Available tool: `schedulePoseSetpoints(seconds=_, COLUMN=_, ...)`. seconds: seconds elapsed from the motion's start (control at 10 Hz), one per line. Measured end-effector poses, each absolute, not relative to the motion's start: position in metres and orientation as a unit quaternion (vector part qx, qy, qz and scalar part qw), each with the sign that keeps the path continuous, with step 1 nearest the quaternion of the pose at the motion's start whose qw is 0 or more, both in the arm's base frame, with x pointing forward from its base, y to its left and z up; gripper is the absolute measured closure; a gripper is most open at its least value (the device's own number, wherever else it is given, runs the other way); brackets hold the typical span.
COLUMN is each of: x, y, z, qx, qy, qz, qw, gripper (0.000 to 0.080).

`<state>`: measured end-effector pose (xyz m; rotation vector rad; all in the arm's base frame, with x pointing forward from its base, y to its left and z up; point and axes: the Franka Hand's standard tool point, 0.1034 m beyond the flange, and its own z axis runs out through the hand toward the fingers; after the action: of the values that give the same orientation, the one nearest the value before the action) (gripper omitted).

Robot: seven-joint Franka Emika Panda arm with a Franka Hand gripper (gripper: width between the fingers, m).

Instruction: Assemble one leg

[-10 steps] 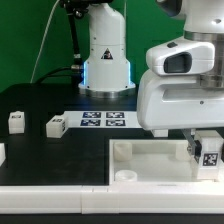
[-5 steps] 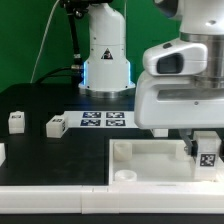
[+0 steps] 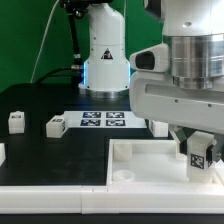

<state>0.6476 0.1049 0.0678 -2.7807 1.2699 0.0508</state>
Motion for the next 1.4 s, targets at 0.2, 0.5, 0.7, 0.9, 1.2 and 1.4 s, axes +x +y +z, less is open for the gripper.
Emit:
schedulePoseSetpoints(seconds=0.2, x=0.645, y=0.105, z=0.068, qx=-0.851, qy=0.524, qz=0.023, qw=0.039, gripper=0.0508)
schedulePoseSetpoints(seconds=0.5, x=0.642, y=0.109, z=0.068, qx=-0.759, qy=0.65, qz=0.033, qw=0.034, gripper=0.0508)
schedulePoseSetpoints(seconds=0.7, x=0.642, y=0.109, z=0.068, qx=-0.727, qy=0.685, qz=0.034, qw=0.032, gripper=0.0508)
schedulePoseSetpoints(seconds=0.9, x=0.641, y=0.109, z=0.067, qx=-0.73, qy=0.682, qz=0.034, qw=0.032, gripper=0.0507)
schedulePoseSetpoints(seconds=1.2, x=0.642, y=0.113, z=0.068, qx=-0.751, qy=0.659, qz=0.032, qw=0.032, gripper=0.0192)
schedulePoseSetpoints(seconds=1.4, x=0.642, y=0.116, z=0.069, qx=-0.846, qy=0.531, qz=0.026, qw=0.036, gripper=0.0152)
